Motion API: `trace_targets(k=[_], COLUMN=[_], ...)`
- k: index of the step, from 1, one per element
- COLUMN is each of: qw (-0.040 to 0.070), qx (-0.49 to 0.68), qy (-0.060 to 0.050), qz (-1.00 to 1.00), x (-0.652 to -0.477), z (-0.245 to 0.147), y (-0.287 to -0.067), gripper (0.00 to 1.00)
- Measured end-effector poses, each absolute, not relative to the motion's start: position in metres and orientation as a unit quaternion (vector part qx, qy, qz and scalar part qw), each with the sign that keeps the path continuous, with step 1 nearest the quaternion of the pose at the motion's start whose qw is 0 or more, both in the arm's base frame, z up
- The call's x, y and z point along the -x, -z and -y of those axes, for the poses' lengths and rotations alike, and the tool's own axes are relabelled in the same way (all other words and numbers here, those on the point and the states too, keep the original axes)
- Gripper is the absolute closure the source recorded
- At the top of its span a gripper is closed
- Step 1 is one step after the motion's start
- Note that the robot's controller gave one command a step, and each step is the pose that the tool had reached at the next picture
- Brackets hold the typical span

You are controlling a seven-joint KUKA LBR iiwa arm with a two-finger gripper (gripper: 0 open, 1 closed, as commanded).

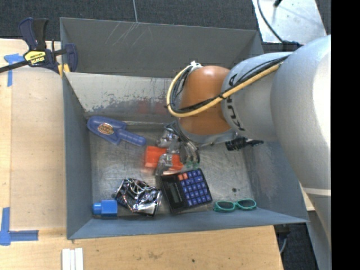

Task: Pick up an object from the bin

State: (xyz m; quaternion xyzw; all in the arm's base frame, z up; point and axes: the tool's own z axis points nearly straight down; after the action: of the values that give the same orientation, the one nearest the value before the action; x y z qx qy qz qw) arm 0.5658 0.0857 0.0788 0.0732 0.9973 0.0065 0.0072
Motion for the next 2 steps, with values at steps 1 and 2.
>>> trace_targets(k=[1, 2], qw=[0.011, 0.011], qx=[-0.069, -0.068], qy=[-0.002, -0.002], qz=[-0.998, -0.998], x=[-0.5528, -0.5528], z=[-0.0970, -0.0970], y=[-0.0794, -0.0795], gripper=[1.00, 1.00])
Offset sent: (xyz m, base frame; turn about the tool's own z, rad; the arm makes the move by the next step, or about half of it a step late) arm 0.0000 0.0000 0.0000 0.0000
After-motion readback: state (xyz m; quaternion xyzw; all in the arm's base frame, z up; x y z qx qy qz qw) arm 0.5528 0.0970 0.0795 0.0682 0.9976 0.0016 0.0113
